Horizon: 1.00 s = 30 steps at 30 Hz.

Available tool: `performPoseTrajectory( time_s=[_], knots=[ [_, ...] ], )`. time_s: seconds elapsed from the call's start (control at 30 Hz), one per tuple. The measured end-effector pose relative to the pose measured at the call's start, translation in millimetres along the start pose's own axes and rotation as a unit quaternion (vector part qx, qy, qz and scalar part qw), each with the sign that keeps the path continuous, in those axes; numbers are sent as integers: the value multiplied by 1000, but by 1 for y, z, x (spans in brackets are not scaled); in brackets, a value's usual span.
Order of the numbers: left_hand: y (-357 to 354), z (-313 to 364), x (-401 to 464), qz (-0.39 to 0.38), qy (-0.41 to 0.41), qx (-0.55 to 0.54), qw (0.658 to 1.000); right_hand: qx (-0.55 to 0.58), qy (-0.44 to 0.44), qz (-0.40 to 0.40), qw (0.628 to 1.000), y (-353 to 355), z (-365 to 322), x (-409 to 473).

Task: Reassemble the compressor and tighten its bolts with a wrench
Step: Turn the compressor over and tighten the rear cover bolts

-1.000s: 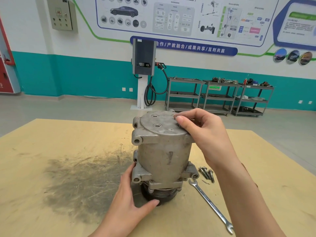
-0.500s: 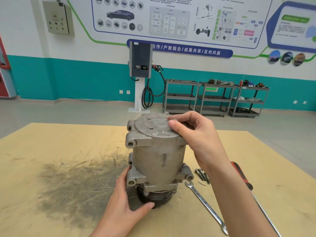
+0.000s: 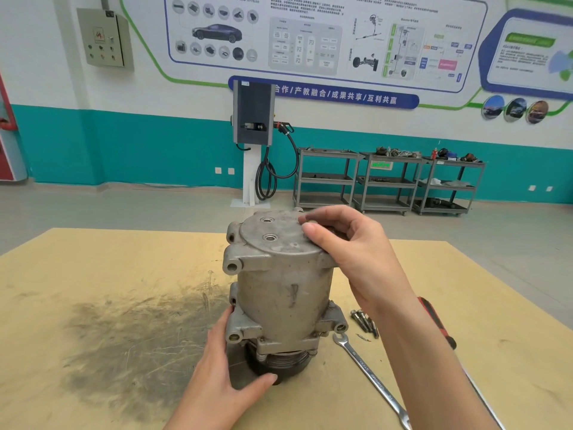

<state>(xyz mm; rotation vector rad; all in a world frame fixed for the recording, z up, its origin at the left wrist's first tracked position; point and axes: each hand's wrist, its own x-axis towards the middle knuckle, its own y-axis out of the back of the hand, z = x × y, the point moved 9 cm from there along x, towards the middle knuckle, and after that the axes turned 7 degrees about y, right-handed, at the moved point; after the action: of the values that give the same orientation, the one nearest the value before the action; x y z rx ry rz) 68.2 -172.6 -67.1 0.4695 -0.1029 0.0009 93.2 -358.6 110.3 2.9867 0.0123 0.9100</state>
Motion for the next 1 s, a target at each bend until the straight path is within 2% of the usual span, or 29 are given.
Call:
performPoseTrajectory(
  time_s=[0.17, 0.37, 0.57, 0.8, 1.0],
  knots=[
    [-4, -1, 1, -17, 2, 25, 1000, 6, -22, -44, 999, -2, 1, -2],
    [-4, -1, 3, -18, 1, 32, 999, -17, -10, 36, 999, 2, 3, 0],
    [-5, -5, 5, -13, 1, 44, 999, 18, -25, -53, 998, -4, 1, -1],
    [-5, -5, 4, -7, -6, 46, 999, -19, -2, 31, 999, 1, 2, 1],
    [-6, -10, 5, -15, 10, 42, 999, -6, -24, -57, 998, -3, 2, 0]
  ],
)
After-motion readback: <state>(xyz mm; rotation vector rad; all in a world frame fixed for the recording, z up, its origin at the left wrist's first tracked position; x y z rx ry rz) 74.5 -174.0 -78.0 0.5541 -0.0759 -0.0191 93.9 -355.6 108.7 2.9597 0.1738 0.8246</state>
